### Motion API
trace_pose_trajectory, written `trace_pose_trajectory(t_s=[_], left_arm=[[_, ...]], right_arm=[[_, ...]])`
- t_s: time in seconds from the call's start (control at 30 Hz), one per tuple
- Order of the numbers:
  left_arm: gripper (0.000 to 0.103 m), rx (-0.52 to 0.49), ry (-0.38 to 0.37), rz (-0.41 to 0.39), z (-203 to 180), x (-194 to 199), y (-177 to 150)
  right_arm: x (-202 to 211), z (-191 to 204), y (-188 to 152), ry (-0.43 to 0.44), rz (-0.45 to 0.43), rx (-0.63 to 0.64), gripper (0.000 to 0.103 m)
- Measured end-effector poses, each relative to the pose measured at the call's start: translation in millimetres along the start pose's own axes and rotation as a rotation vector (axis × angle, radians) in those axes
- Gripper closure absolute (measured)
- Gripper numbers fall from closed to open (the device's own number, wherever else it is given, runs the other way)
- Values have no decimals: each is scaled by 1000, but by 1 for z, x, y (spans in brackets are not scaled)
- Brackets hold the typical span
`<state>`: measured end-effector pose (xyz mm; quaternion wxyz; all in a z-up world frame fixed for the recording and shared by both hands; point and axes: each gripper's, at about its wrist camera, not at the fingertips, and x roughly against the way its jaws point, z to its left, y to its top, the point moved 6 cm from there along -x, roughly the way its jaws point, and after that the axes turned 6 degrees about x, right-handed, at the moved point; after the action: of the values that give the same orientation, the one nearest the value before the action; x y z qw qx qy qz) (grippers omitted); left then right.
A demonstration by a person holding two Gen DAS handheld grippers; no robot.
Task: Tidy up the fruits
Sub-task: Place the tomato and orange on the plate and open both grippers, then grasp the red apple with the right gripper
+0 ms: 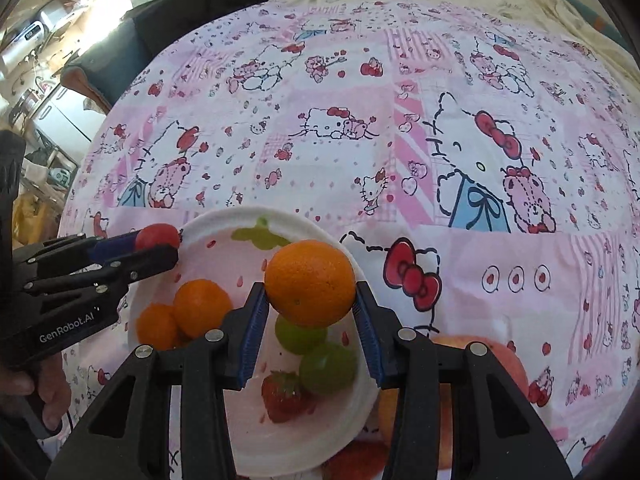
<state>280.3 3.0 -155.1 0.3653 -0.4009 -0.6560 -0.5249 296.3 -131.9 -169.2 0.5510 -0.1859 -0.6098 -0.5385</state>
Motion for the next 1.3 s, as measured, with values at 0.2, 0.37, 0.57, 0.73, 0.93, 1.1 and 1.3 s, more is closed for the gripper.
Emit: trace_pose_trajectory(t_s=[0.2,0.37,0.57,0.73,0.93,1.1,1.3], left_arm=[[79,18,-37,1,-3,-3,-1],[78,-5,-18,12,-6,-6,-6],[35,-4,-17,-40,-7,5,-3],[35,37,-22,-67,-2,14,2],[35,43,5,-81,1,22,2],[35,82,21,-116,10,41,1],[35,118,20,-141,13,66,-7]], right_arm=[[-5,1,-1,19,13,-12,56],[-1,3,-1,62,6,-24,49],[15,0,3,81,-49,-52,31],[28,-16,7,115,-90,-129,31],[40,-26,7,110,-114,-161,31],[53,-28,0,104,-128,-175,31],[76,-28,-13,89,-152,-190,31]])
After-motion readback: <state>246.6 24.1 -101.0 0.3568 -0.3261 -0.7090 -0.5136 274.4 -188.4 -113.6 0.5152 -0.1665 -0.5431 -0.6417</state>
